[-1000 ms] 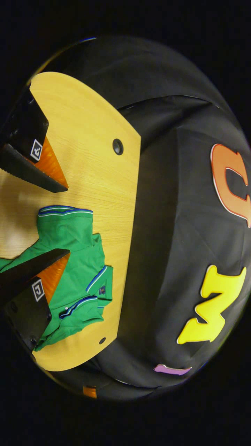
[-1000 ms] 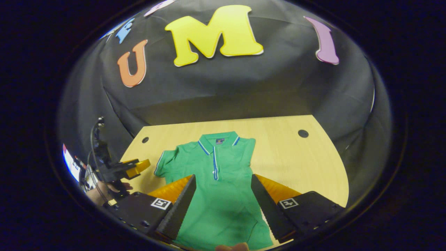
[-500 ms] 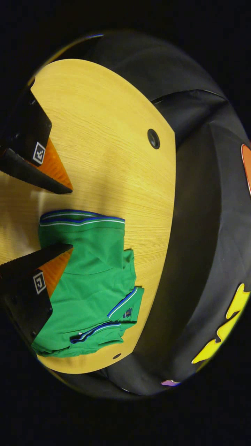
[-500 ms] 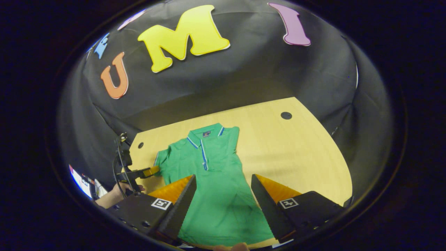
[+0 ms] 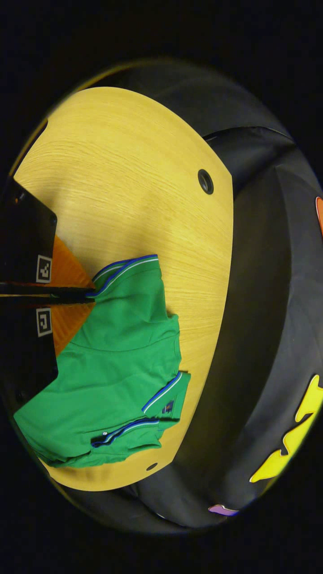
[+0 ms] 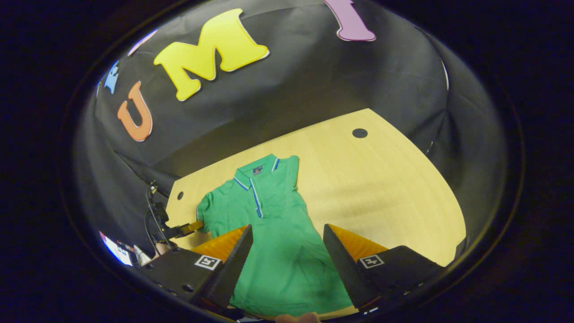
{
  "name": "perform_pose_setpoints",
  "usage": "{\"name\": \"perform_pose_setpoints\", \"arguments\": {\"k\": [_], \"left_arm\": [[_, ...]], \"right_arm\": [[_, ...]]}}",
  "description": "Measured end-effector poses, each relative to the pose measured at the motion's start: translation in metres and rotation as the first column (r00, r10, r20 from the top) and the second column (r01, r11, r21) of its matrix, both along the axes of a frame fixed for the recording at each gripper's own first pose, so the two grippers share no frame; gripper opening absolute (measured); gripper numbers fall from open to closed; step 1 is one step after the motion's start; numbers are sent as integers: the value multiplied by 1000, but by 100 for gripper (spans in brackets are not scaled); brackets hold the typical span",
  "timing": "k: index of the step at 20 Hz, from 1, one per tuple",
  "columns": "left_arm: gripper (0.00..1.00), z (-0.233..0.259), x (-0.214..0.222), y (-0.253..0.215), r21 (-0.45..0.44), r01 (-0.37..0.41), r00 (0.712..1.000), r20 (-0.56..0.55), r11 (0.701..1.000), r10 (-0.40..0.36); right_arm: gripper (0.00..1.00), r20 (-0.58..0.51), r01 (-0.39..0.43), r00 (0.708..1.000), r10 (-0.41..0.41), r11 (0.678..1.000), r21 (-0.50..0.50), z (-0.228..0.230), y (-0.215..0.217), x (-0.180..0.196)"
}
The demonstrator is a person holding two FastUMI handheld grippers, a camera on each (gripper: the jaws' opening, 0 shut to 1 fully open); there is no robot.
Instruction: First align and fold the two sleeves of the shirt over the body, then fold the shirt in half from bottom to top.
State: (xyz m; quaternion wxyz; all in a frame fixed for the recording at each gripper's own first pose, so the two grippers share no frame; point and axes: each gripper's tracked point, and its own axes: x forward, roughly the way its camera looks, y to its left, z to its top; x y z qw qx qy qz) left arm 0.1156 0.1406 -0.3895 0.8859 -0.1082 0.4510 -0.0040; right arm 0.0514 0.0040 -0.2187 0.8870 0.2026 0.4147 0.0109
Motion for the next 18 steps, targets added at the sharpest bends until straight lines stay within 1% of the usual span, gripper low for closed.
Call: {"name": "perform_pose_setpoints", "arguments": {"k": [1, 2, 4, 8, 11, 12, 13, 15, 16, 17, 18], "left_arm": [[18, 9, 5, -2, 8, 11, 1000, 24, 1000, -11], [7, 19, 10, -6, 8, 24, 999, 44, 1000, -25], [6, 40, 15, -18, 19, 56, 996, 73, 998, -57], [6, 70, 22, -48, 69, 99, 990, 91, 993, -105], [6, 84, 24, -74, 133, 102, 991, 70, 986, -112], [7, 87, 27, -85, 148, 102, 991, 69, 984, -113], [7, 89, 30, -101, 148, 109, 990, 71, 983, -121], [7, 91, 32, -134, 133, 128, 988, 70, 983, -138], [8, 91, 33, -151, 115, 143, 986, 71, 983, -152], [9, 92, 33, -168, 96, 157, 984, 67, 983, -164], [12, 93, 33, -184, 79, 168, 983, 65, 983, -173]], "right_arm": [[96, 7, -3, 1000, 3, 1000, -18, -2, -6, 0], [96, 14, -8, 1000, 9, 999, -45, -3, -13, -1], [96, 28, -21, 999, 23, 997, -74, -1, -21, -2], [96, 60, -45, 997, 50, 996, -77, 8, -25, -6], [96, 76, -42, 996, 50, 993, -107, 13, -41, -14], [92, 78, -38, 996, 46, 993, -111, 14, -47, -16], [96, 81, -30, 996, 39, 993, -111, 15, -53, -20], [96, 87, -12, 996, 23, 993, -116, 16, -68, -27], [92, 90, -7, 996, 18, 993, -121, 16, -76, -30], [96, 91, -5, 996, 16, 992, -124, 15, -83, -33], [96, 92, -1, 996, 12, 992, -125, 15, -89, -35]]}}
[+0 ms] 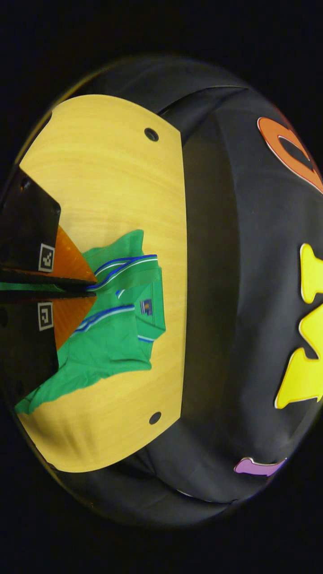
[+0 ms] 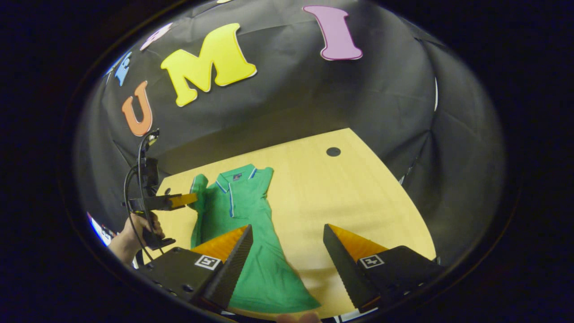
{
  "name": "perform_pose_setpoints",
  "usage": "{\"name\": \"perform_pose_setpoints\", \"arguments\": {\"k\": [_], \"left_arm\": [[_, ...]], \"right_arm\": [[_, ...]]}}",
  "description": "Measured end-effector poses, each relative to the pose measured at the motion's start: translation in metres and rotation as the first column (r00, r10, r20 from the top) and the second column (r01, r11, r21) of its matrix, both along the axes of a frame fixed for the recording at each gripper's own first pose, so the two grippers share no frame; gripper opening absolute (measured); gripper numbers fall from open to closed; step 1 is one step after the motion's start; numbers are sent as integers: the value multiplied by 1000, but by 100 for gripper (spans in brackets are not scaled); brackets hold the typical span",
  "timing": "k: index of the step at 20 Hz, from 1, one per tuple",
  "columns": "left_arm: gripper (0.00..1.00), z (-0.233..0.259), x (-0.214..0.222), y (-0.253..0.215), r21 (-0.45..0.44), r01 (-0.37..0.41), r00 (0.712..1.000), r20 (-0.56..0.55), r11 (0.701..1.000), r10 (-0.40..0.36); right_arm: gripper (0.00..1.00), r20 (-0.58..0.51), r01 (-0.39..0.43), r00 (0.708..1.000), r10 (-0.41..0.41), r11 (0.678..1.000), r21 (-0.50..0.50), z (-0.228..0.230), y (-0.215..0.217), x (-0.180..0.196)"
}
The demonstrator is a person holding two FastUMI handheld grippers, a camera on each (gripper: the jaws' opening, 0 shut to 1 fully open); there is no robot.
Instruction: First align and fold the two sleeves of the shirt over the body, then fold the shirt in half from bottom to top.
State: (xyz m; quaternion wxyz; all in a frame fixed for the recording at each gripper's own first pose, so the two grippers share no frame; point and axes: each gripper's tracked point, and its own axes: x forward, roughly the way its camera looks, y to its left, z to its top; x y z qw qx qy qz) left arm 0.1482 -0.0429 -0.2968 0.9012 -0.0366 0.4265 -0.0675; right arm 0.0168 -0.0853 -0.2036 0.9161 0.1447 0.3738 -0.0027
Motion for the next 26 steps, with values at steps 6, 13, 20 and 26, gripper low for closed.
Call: {"name": "perform_pose_setpoints", "arguments": {"k": [6, 13, 20, 26], "left_arm": [[100, 42, 9, -24, 4, -53, 992, 114, 999, 53], [100, 104, -27, -1, 7, -175, 961, 217, 985, 170], [100, 146, -117, 27, 2, -181, 937, 302, 983, 172], [100, 117, -215, 64, 39, -193, 946, 273, 980, 175]], "right_arm": [[96, 43, -29, 999, 30, 999, -22, 7, -17, 10], [96, 132, -216, 964, 229, 970, -109, 19, 13, 28], [92, 162, -249, 947, 277, 952, -177, 18, 43, -19], [96, 104, -247, 956, 274, 945, -217, -26, 48, -95]]}}
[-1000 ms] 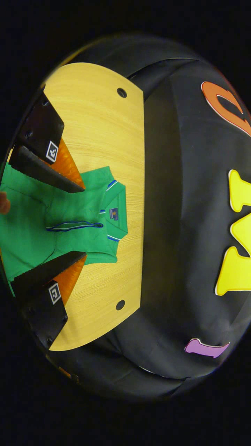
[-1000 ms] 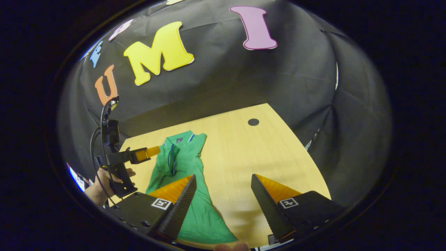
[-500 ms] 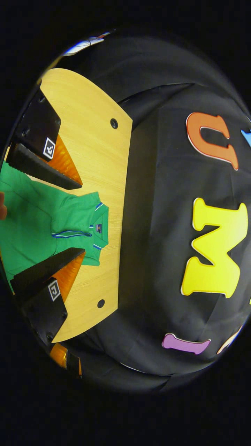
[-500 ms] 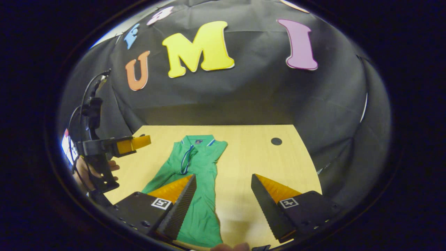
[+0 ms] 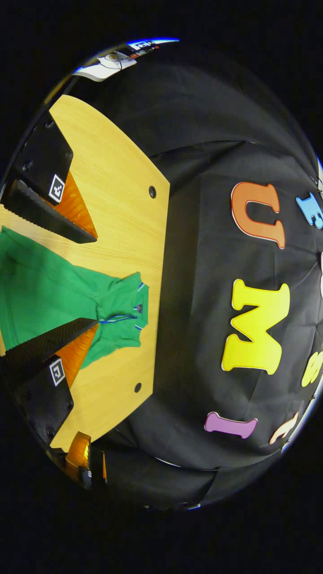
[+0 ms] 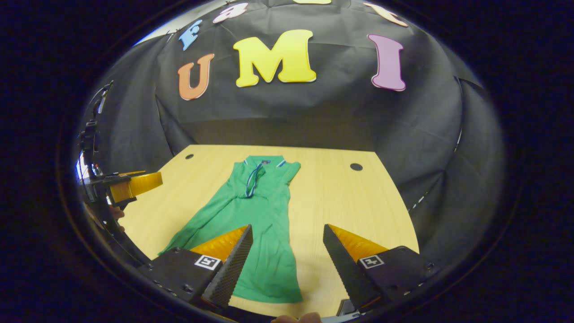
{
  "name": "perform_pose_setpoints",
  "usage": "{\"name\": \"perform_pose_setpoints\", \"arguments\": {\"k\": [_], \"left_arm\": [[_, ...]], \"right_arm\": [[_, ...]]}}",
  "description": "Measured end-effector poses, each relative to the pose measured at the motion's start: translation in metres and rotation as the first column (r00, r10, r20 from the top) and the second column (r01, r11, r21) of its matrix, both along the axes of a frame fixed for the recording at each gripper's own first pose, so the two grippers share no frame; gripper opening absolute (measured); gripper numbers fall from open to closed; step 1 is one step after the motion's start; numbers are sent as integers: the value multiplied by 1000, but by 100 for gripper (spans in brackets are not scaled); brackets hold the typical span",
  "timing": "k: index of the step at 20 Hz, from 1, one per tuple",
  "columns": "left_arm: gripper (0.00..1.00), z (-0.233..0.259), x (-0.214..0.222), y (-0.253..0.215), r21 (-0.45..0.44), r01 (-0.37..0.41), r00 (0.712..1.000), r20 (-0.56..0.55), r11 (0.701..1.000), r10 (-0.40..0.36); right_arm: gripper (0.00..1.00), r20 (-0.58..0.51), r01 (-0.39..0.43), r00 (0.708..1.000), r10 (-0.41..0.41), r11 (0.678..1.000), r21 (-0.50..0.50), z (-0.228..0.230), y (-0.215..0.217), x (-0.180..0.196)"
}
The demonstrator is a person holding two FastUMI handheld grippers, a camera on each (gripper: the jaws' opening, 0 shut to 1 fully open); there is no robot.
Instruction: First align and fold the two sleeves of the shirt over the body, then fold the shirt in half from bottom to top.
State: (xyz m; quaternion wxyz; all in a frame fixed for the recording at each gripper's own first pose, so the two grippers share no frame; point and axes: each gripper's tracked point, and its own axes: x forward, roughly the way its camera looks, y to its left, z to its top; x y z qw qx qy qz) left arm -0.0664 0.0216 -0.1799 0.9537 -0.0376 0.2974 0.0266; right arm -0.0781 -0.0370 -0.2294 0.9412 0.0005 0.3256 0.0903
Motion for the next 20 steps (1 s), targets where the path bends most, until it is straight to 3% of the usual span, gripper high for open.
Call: {"name": "perform_pose_setpoints", "arguments": {"k": [4, 8, 10, 15, 20], "left_arm": [[100, -50, -62, 14, -36, 13, 993, -118, 999, -17], [100, -105, -118, 25, -43, 44, 956, -287, 998, -55], [100, -126, -136, 31, -50, 51, 934, -351, 997, -65], [100, -165, -150, 31, -91, 58, 876, -473, 994, -95], [100, -177, -132, 36, -57, 79, 860, -501, 995, -97]], "right_arm": [[96, -105, 30, 994, -36, 998, -60, -53, -14, -43], [97, -225, 31, 973, -54, 994, -103, -102, -21, -74], [97, -274, 28, 960, -48, 997, -78, -122, -16, -84], [96, -339, 12, 940, -44, 995, -98, -155, -16, -85], [96, -384, -25, 923, -22, 993, -118, -176, -16, -82]]}}
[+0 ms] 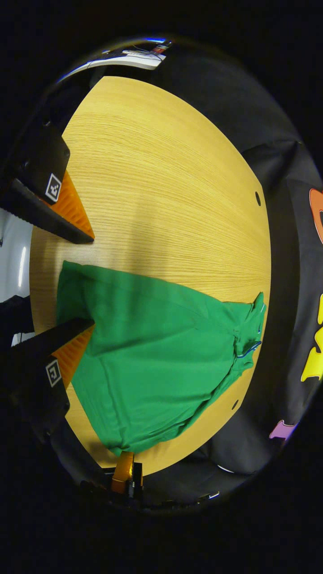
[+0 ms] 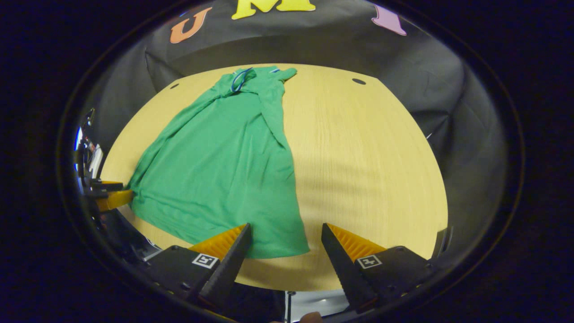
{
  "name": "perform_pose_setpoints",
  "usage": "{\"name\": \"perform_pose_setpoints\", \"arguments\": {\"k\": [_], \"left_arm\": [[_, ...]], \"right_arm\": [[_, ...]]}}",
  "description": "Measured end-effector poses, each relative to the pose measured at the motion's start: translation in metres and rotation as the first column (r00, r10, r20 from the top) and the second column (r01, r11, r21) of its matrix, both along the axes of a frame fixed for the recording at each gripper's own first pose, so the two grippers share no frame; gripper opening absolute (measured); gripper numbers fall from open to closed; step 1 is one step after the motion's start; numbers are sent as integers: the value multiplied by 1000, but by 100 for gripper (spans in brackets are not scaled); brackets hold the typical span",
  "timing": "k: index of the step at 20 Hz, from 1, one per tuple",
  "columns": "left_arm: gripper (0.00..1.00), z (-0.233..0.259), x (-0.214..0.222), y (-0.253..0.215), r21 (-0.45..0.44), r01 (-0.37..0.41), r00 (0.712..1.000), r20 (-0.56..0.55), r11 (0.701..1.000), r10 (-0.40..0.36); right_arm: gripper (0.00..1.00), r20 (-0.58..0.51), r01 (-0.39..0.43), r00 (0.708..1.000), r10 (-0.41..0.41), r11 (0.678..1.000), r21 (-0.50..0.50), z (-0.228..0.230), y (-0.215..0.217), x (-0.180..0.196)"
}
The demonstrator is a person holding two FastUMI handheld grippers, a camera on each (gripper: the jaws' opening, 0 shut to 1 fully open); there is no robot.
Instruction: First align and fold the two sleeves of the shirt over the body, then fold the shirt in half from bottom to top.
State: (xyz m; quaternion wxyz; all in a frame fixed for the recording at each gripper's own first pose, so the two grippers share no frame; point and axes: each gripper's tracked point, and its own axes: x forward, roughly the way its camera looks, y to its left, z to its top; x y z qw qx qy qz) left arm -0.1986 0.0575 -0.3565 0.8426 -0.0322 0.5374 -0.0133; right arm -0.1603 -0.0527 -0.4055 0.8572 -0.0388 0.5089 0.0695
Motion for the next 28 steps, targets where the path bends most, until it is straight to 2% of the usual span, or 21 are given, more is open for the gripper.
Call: {"name": "perform_pose_setpoints", "arguments": {"k": [2, 4, 5, 8, 9, 10, 11, 12, 13, 14, 15, 16, 17, 20, 24, 28], "left_arm": [[100, 1, 10, 1, 31, 34, 999, -3, 999, -34], [100, 4, 21, 0, 39, 47, 999, -10, 998, -46], [100, 7, 29, 0, 38, 36, 999, -11, 999, -36], [100, 15, 54, -4, 36, 20, 999, -47, 999, -18], [100, 17, 63, -7, 33, 23, 998, -56, 999, -21], [98, 20, 73, -10, 30, 26, 998, -60, 999, -25], [92, 26, 82, -13, 25, 21, 998, -65, 999, -20], [74, 28, 94, -15, 16, 1, 998, -69, 1000, 0], [67, 32, 107, -18, 2, -26, 997, -79, 1000, 26], [39, 25, 92, -12, -28, -57, 995, -90, 998, 54], [27, 27, 73, -32, -63, -82, 991, -106, 995, 76], [9, 35, 88, -40, -96, -92, 988, -131, 991, 79], [7, 36, 95, -39, -133, -97, 986, -151, 986, 77], [7, 46, 95, -45, -172, -114, 982, -170, 978, 84], [6, 70, 119, -45, -202, -113, 984, -160, 973, 81], [6, 84, 138, -46, -191, -95, 988, -135, 977, 70]], "right_arm": [[96, -26, -10, 1000, 9, 1000, -9, -10, -2, -3], [95, -50, 3, 999, -2, 1000, 30, -17, 3, -7], [84, -52, 5, 999, -3, 999, 34, -15, 3, -7], [81, -62, -3, 998, 6, 999, 34, -16, -1, -8], [69, -71, 4, 997, -2, 999, 36, -16, -3, -9], [64, -77, 29, 997, -26, 999, 41, -15, -5, -10], [55, -85, 51, 995, -47, 997, 50, -16, -7, -11], [44, -86, 55, 995, -49, 996, 67, -17, -5, -10], [29, -100, 46, 994, -36, 994, 99, -17, 0, -10], [20, -112, 40, 993, -28, 994, 105, -18, 3, -12], [4, -121, 22, 993, -9, 994, 112, -15, 2, -10], [4, -145, 11, 989, 5, 994, 109, -15, 1, -13], [0, -159, 6, 987, 13, 993, 116, -15, 2, -9], [0, -165, 1, 986, 25, 988, 154, -2, -1, 0], [0, -151, -21, 987, 51, 981, 194, 12, -7, 18], [0, -150, -53, 985, 86, 976, 210, 16, -8, 27]]}}
